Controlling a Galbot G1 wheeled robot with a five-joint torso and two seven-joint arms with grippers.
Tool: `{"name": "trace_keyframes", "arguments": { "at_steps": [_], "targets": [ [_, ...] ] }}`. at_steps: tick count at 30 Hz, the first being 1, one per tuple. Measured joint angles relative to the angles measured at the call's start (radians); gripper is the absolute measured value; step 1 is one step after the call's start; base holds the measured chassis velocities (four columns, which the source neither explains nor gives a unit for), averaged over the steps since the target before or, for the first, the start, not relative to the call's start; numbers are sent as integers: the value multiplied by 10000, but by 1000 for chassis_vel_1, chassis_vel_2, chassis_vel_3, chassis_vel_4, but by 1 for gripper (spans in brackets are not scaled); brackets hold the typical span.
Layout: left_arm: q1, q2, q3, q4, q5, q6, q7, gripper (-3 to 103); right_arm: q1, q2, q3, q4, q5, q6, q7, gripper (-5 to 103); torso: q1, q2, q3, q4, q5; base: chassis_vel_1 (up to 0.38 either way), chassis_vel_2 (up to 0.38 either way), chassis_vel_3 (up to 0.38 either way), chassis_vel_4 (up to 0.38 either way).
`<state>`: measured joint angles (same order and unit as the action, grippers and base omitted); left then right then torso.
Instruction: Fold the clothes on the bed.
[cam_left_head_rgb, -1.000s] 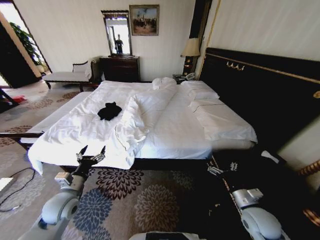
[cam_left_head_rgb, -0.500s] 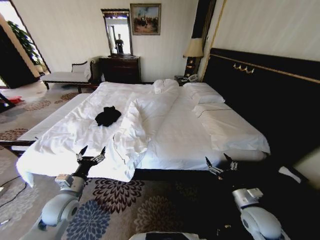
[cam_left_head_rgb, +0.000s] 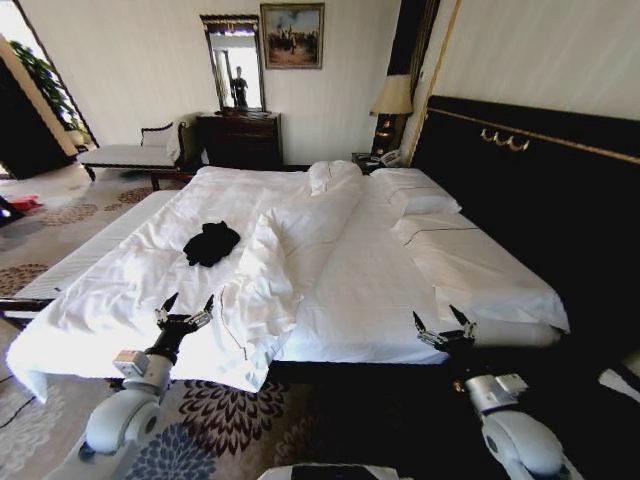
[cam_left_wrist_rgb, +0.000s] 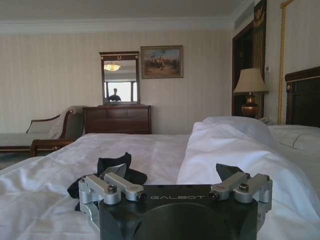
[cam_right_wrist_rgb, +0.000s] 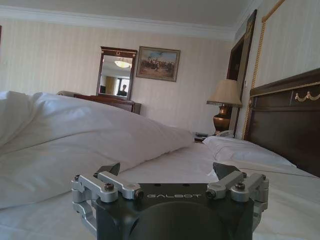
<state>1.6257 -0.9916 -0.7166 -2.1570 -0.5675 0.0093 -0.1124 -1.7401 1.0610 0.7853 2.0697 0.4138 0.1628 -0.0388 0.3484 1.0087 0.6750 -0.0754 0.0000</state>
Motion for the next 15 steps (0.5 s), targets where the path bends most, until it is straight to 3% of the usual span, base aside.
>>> {"name": "trace_keyframes", "arguments": {
  "at_steps": [15],
  "targets": [
    [8,-71,52,22,-27,12,-25,100,101,51,-33,-127,-26,-20,73,100,0,0,0,3,3,-181,190,191,-189]
  ]
}}
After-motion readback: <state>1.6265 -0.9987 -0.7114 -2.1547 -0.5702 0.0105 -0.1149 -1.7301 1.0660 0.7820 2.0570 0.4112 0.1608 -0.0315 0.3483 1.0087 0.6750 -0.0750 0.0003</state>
